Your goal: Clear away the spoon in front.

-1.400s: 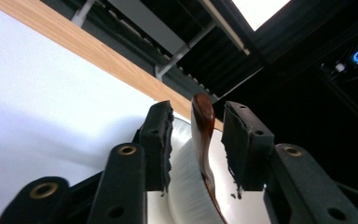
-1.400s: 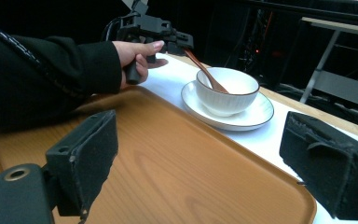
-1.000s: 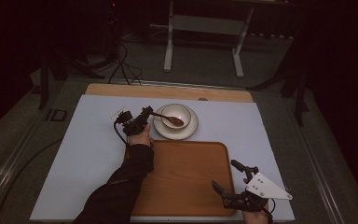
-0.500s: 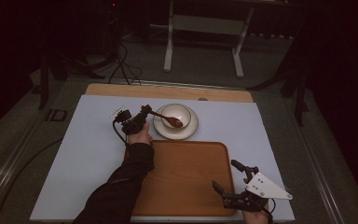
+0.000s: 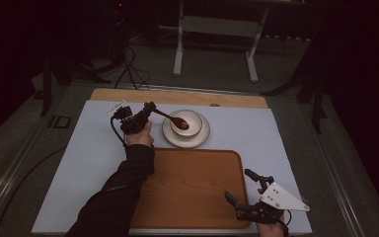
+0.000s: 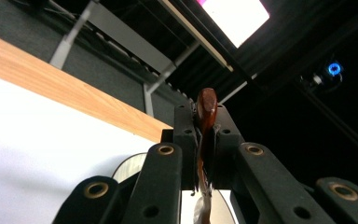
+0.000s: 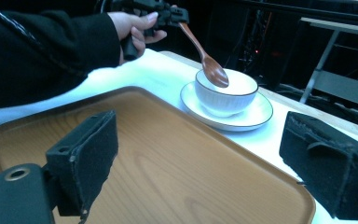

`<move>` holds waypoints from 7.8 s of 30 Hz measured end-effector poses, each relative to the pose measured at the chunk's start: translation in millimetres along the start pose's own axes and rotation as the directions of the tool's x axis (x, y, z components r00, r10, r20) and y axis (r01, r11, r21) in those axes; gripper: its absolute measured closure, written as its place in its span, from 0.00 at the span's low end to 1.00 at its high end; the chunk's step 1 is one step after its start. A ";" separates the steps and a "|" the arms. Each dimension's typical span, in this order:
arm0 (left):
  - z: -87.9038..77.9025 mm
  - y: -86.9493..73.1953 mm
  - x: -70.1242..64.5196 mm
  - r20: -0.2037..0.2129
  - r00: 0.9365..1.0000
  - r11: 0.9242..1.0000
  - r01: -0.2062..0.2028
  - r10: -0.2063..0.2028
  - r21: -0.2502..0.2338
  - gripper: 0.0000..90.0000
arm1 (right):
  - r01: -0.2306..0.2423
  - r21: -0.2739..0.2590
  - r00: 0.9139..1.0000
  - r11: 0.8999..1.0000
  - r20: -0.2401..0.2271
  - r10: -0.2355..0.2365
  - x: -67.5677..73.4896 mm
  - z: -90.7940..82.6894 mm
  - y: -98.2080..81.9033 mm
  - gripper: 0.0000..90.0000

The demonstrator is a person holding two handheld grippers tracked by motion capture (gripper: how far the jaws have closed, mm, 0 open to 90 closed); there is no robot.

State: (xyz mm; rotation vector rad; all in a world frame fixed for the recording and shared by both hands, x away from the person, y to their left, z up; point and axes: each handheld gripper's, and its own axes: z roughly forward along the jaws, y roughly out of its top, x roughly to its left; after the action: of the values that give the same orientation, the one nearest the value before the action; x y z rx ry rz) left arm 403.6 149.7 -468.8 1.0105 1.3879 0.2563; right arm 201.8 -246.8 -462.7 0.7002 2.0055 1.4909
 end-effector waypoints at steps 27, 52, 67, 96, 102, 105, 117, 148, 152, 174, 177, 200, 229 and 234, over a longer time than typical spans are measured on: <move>-69.5 80.1 -40.0 0.165 0.965 0.958 -0.233 0.206 0.167 0.93 | 0.005 0.005 1.000 1.000 0.003 -0.005 3.8 2.3 1.3 0.13; -116.5 81.8 -62.1 0.324 0.894 0.827 -0.422 0.311 0.370 0.93 | 0.022 0.009 1.000 1.000 0.002 -0.022 7.3 4.5 2.5 0.13; -127.9 53.8 -66.5 0.405 0.856 0.722 -0.499 0.322 0.480 0.93 | 0.024 0.015 1.000 1.000 0.000 -0.024 7.9 5.8 2.5 0.13; -92.6 -22.2 -45.1 0.496 0.838 0.506 -0.536 0.225 0.676 0.93 | 0.019 0.021 1.000 1.000 -0.002 -0.019 5.7 5.5 1.6 0.13; -78.9 -29.4 -41.1 0.507 0.838 0.481 -0.537 0.203 0.694 0.93 | 0.022 0.025 1.000 0.999 -0.007 -0.022 6.5 6.0 1.7 0.13; -72.9 -35.4 -36.5 0.508 0.842 0.472 -0.528 0.181 0.706 0.93 | 0.021 0.026 1.000 0.999 -0.008 -0.021 6.2 6.1 1.5 0.13; -54.4 -48.3 -23.3 0.443 0.883 0.510 -0.455 0.154 0.730 0.92 | 0.017 0.030 1.000 0.999 -0.016 -0.017 5.8 7.1 1.0 0.13; -40.9 -90.0 7.4 0.230 0.934 0.577 -0.350 0.273 0.738 0.77 | 0.020 0.039 0.999 0.999 -0.032 -0.019 6.4 9.5 0.6 0.13; -41.5 -91.6 9.6 0.222 0.934 0.582 -0.349 0.280 0.734 0.74 | 0.019 0.042 0.999 0.999 -0.034 -0.018 6.7 9.9 0.5 0.13; -38.2 -89.3 7.6 0.212 0.896 0.604 -0.423 0.391 0.675 0.54 | 0.019 0.049 0.999 0.999 -0.042 -0.017 6.5 11.0 0.2 0.13; -41.9 -84.8 4.7 0.208 0.895 0.617 -0.426 0.395 0.662 0.54 | 0.018 0.049 0.999 0.999 -0.041 -0.016 6.2 11.2 0.1 0.13; -86.8 -55.4 -28.8 0.394 0.847 0.683 -0.524 0.356 0.509 0.01 | 0.018 0.055 0.999 0.998 -0.040 -0.016 6.9 14.6 -0.4 0.13; -138.3 -62.8 -23.8 0.463 0.752 0.665 -0.646 0.469 0.376 0.00 | -0.001 0.059 1.000 0.998 -0.026 0.003 0.7 17.5 -2.9 0.13; -144.4 -62.6 -20.6 0.510 0.722 0.647 -0.672 0.467 0.360 0.00 | 0.004 0.058 1.000 0.998 -0.025 -0.002 0.9 17.4 -2.6 0.13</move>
State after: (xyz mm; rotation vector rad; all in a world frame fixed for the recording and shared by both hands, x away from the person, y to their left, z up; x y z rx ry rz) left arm 245.7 162.2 -479.2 1.8757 0.7319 0.1383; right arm 212.9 -235.0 -469.6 0.7049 2.0749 1.4513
